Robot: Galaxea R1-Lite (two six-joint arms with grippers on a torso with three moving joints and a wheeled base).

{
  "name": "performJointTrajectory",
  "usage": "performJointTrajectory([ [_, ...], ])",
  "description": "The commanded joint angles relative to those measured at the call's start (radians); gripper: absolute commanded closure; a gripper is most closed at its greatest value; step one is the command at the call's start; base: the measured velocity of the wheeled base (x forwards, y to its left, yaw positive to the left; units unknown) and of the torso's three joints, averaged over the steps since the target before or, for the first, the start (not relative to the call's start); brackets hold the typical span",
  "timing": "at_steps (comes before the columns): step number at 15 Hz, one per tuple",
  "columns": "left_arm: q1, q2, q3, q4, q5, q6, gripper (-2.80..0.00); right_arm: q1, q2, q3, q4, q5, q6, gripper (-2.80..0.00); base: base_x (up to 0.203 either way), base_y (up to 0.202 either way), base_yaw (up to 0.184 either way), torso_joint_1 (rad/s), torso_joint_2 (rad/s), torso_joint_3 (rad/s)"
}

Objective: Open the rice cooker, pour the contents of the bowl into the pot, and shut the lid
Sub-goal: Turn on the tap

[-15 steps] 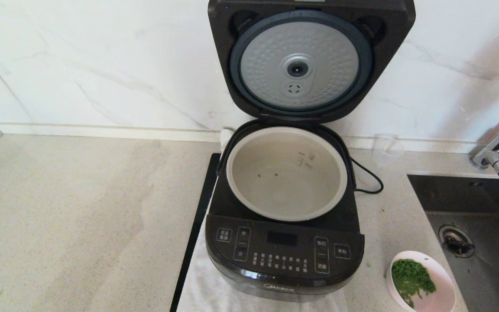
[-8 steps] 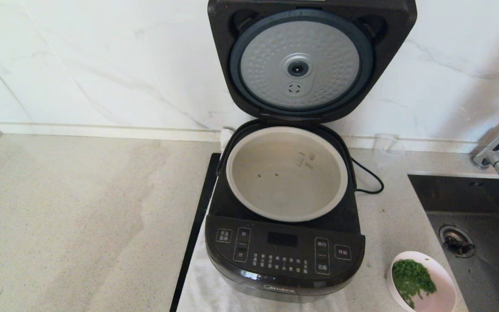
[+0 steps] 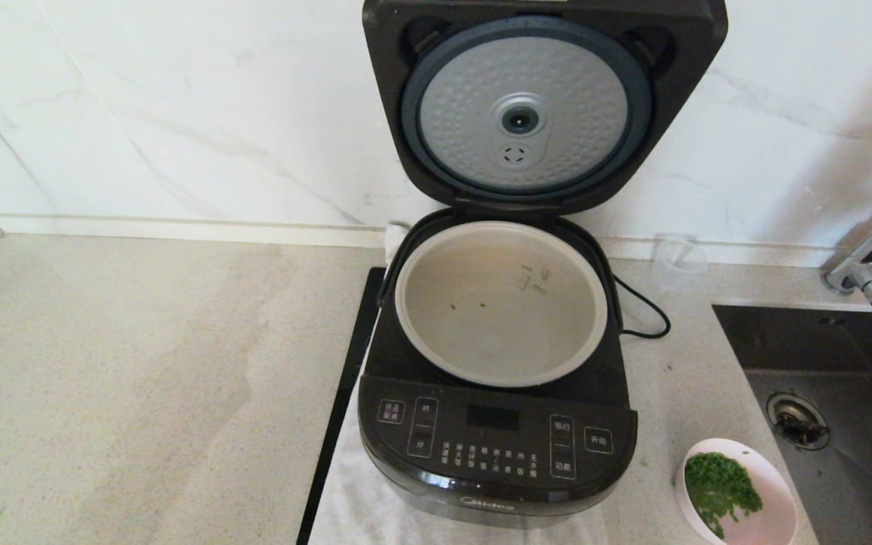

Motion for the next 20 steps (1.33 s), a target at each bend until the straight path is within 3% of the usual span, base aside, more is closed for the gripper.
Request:
performJointTrajectory([
  [1, 0.0, -0.001, 0.002, 0.0, 0.0, 0.0, 0.0, -0.001, 0.053, -0.051, -0.014, -0.004, -0.001, 0.0, 0.0, 0.0, 0.0, 0.0, 0.0, 0.0],
  [20, 0.0, -0.001, 0.002, 0.0, 0.0, 0.0, 0.0, 0.001, 0.331, -0.439, -0.073, 0.019, -0.001, 0.0, 0.0, 0.0, 0.0, 0.0, 0.0, 0.0],
])
